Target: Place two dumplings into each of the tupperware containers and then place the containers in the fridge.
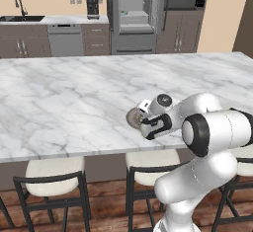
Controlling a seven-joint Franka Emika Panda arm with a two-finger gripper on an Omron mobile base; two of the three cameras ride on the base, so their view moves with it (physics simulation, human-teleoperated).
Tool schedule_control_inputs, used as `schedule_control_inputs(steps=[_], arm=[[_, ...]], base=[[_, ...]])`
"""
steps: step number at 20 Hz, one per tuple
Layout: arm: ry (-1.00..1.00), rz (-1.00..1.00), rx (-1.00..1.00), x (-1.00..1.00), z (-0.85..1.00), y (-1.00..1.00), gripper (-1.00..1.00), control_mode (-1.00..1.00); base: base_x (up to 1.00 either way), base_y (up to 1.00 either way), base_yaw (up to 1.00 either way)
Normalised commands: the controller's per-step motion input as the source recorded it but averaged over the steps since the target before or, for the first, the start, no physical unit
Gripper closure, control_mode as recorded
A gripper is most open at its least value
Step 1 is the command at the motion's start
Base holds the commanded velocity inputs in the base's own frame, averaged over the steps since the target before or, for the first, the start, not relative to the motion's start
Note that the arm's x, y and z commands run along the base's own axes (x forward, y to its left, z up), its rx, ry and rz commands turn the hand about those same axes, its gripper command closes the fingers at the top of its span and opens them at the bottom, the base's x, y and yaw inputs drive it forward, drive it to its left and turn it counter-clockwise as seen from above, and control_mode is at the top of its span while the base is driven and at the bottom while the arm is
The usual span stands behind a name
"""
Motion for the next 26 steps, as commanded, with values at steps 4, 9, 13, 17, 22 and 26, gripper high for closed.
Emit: schedule_control_inputs(steps=[4, 9, 13, 17, 22, 26], arm=[[0.03, 0.02, 0.0, 0.64, 0.08, 0.16, -1.0, -1.0], [0.31, 0.01, 0.0, 0.43, 0.09, -0.03, -1.0, -1.0], [0.38, 0.0, 0.0, 0.44, 0.25, -0.06, -1.0, -1.0], [0.27, 0.0, 0.0, 0.44, 0.53, -0.09, -1.0, -1.0], [0.3, 0.0, 0.0, 0.27, 0.27, -0.08, -1.0, -1.0], [0.46, 0.01, -0.06, 0.0, -0.23, 0.0, -1.0, -1.0]], base=[[0.0, 0.0, 0.0], [0.0, 0.0, 0.0], [0.0, 0.0, 0.0], [0.0, 0.0, 0.0], [0.0, 0.0, 0.0], [0.0, 0.0, 0.0]])
